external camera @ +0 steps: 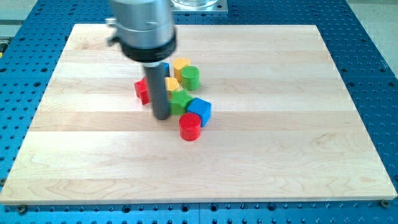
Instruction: Move the cube to the bottom of the green star
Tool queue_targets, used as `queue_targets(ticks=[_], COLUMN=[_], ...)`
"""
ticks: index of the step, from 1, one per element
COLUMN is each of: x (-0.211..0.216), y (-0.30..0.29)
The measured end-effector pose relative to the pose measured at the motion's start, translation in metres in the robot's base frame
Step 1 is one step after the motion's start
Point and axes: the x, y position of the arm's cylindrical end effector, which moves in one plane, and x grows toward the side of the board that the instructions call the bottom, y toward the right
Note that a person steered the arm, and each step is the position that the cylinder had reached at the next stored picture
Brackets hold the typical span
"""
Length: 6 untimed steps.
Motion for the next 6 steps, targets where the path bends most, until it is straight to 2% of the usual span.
queue_targets(ticks=[1,5,6], x=[-0.002,-0.008,0.031], y=[0.058,0.213,0.210])
